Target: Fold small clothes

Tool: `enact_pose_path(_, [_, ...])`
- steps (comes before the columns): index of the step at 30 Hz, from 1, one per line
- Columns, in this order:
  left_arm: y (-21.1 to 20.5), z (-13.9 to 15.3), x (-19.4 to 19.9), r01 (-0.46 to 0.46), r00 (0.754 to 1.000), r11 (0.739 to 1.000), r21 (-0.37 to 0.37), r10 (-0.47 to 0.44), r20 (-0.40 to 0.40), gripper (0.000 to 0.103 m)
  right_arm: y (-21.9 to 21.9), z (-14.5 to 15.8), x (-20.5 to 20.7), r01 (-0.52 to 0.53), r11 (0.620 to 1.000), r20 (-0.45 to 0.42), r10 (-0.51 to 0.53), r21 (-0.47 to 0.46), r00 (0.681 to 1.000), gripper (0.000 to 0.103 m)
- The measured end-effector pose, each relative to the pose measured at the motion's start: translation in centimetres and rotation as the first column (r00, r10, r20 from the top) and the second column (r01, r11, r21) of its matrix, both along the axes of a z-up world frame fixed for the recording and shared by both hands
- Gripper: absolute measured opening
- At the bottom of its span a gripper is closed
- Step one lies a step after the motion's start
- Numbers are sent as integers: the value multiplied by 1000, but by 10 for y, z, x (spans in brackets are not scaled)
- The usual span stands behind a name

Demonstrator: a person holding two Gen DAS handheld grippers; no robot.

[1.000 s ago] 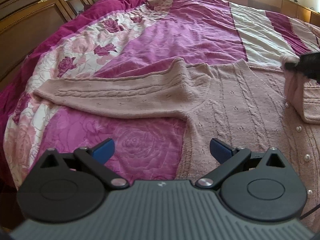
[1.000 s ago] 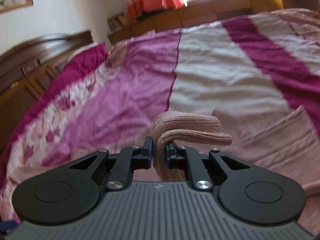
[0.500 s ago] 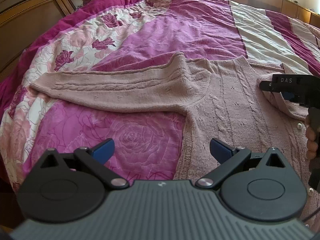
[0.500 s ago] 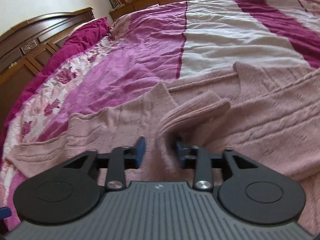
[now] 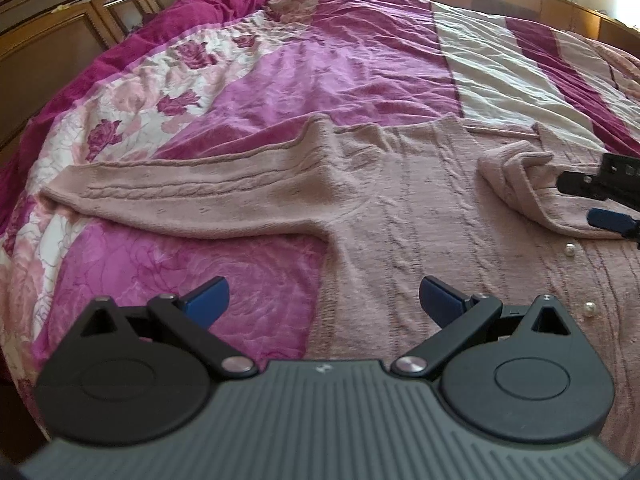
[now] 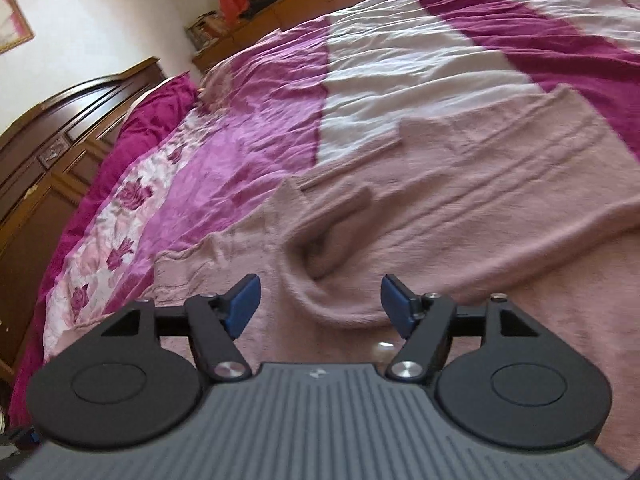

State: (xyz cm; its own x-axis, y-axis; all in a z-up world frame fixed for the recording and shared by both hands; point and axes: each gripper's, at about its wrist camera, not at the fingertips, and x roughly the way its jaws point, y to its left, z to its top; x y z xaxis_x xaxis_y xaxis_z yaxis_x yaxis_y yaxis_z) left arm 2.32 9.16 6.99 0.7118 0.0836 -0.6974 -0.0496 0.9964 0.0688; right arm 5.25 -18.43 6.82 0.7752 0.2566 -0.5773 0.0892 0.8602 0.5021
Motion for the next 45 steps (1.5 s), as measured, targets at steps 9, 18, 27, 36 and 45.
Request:
enact_pose_path(9, [-32, 5, 7, 66, 998, 998, 2, -66, 1, 103, -48, 7, -31, 122, 987, 29, -120, -103, 992, 76])
enact_pose_path(18, [-77, 14, 32, 131, 990, 990, 45, -132, 39, 103, -67, -10, -38, 169, 971, 25, -168, -171, 986, 76])
enact_pose_path(27, [-136, 9, 73, 228, 966, 967, 110, -240, 102, 103, -83, -22, -38, 211, 952, 68, -201, -220, 977, 76])
enact_pose_path(36, [-170, -12, 116, 256, 951, 953, 165, -278, 134, 78, -93, -48, -35, 241, 948, 75, -230, -209, 970, 76])
enact_pose_path(45, [-190, -34, 139, 348, 925, 907, 237, -374, 74, 43, -87, -59, -35, 237, 942, 100, -219, -236, 971, 81])
